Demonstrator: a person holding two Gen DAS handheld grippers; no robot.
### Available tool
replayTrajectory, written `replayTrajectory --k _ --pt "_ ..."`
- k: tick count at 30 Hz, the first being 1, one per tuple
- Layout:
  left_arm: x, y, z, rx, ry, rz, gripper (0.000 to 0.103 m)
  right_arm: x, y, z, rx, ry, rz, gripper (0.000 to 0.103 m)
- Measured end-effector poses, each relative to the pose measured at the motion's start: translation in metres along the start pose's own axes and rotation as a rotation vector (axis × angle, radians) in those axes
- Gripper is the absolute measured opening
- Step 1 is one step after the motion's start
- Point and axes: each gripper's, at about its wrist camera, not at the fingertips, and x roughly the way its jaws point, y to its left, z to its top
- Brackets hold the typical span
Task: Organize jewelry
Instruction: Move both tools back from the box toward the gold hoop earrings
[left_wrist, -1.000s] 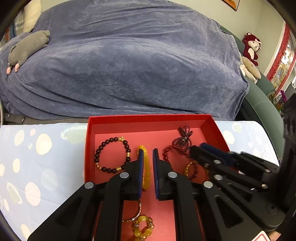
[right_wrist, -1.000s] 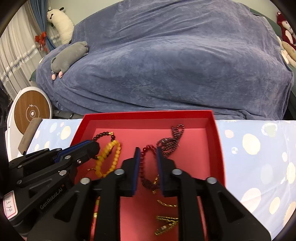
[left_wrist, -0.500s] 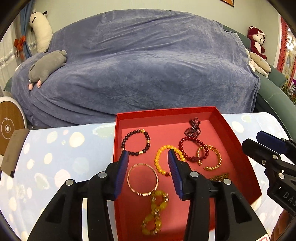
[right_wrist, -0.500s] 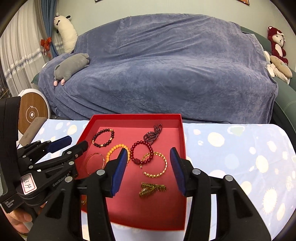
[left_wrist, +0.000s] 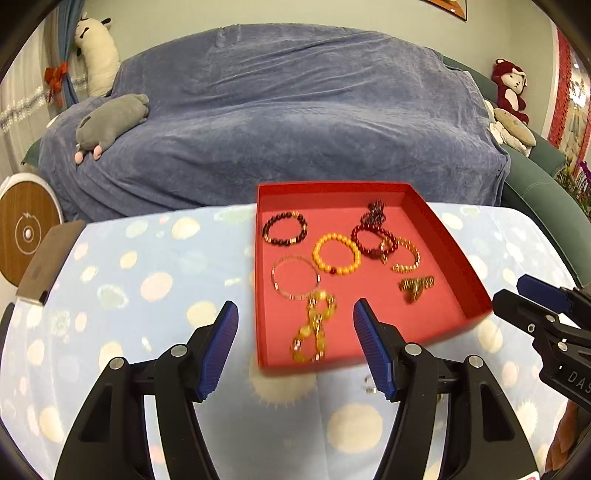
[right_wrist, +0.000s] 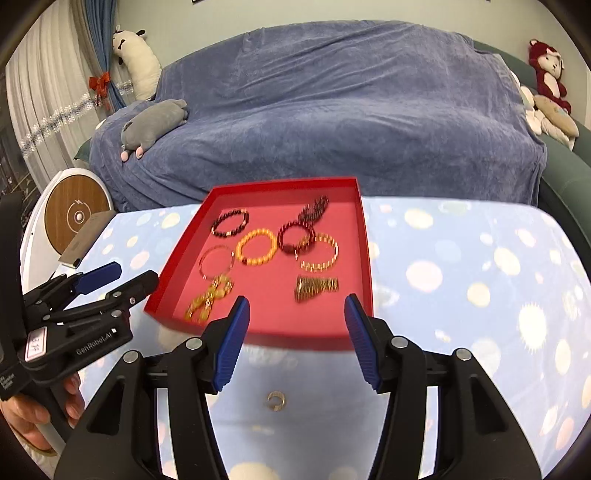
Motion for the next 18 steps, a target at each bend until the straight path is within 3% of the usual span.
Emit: replayTrajectory --k 11,18 --pt "-0.016 0.009 -0.053 -0.070 0.059 0.001 0.064 0.002 0.013 -0.064 -0.015 0.091 0.000 0.051" --pt "-0.010 0.010 -0.060 -0.050 0.058 0.028 0.065 0.028 0.020 -0.084 -0.049 0.146 -0.010 0.051"
